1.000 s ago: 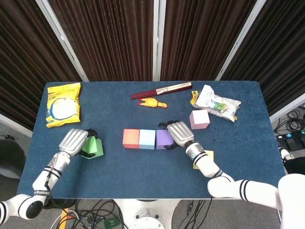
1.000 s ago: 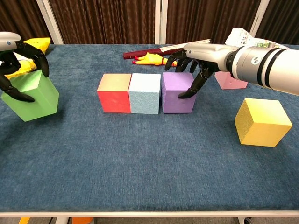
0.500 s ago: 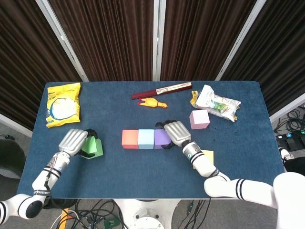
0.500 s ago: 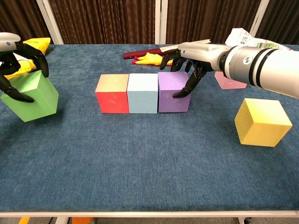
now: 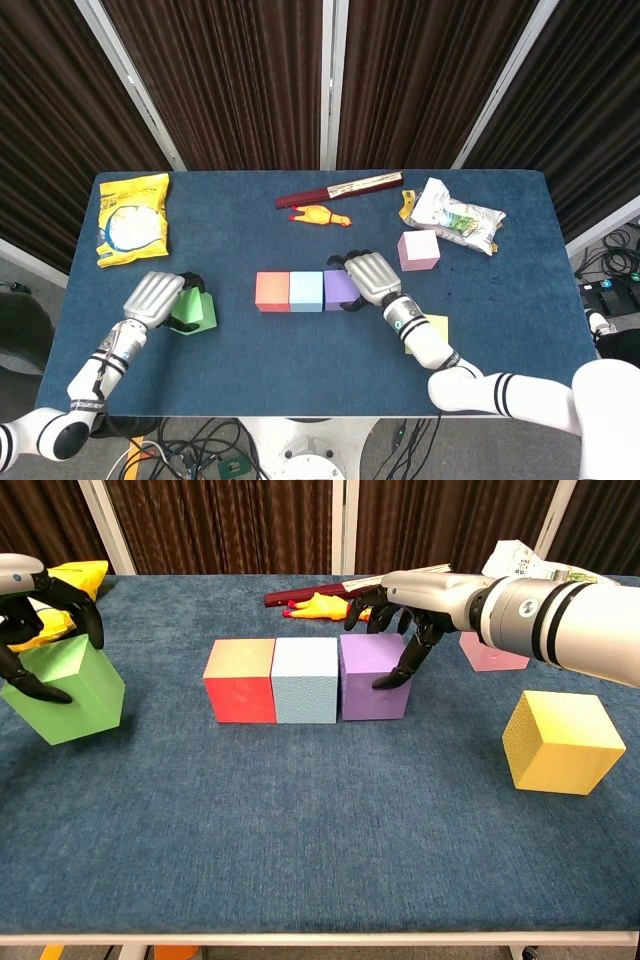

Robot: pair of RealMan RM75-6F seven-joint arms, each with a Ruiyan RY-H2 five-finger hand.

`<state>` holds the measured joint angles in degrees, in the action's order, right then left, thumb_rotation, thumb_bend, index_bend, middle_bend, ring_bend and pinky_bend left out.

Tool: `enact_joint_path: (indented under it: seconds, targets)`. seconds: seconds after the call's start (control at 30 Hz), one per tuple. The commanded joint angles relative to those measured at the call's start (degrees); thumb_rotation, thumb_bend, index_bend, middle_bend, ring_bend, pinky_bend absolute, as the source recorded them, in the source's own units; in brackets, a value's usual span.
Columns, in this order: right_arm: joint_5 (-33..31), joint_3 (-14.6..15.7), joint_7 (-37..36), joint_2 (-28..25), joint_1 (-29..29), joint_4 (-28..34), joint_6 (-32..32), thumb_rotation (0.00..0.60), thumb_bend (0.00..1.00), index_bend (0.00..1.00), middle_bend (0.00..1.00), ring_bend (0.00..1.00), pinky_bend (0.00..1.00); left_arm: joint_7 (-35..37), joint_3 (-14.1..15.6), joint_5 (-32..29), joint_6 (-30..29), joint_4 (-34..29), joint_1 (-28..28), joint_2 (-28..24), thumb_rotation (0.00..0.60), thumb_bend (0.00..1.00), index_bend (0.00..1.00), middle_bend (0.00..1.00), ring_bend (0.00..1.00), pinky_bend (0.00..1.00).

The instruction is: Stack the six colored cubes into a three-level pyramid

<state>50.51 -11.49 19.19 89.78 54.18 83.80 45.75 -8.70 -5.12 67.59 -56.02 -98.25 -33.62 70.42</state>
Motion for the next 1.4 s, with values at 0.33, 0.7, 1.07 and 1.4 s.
enact_joint_path:
  seconds: [0.33,0.7,1.07,1.4]
  targets:
    - [-0.1,0.0,-0.2,0.6,0.7,-0.6,-0.4,0.6,0.15,0.22,0.47,0.2,0.24,0.0,0.1,-0.2,0.2,0.0,0.1,0.1,0.6,0.0,0.4,0.42,0.85,0.8]
    - [0.2,0.4,-0.4,0.0,0.9,0.2,-0.8,0.6,0.13,0.0,0.23,0.08,0.13,-0.2,0.3,0.1,0.0,-0.1,0.3,0.1,0.6,0.0,0.4,0.41,0.85,0.8]
    - [2.5,0.6,-1.9,-4.7,-0.9,5.3,1.2,0.6,0.13,0.0,0.13,0.05,0.09,-0.4,-0.3,-0.1,-0.6,-1.8,0.5,-2.0,0.6,0.0,0.4,0.41,0.85,0.8]
    - [12.2,2.7,-7.9,-21.4,-10.6,15.5,10.0,0.6,0.13,0.0,0.14,0.05,0.09,1.6,-3.3,2.0,-2.0,-9.0,0.0,-8.8,0.6,0.0,0.4,0.41,0.85,0.8]
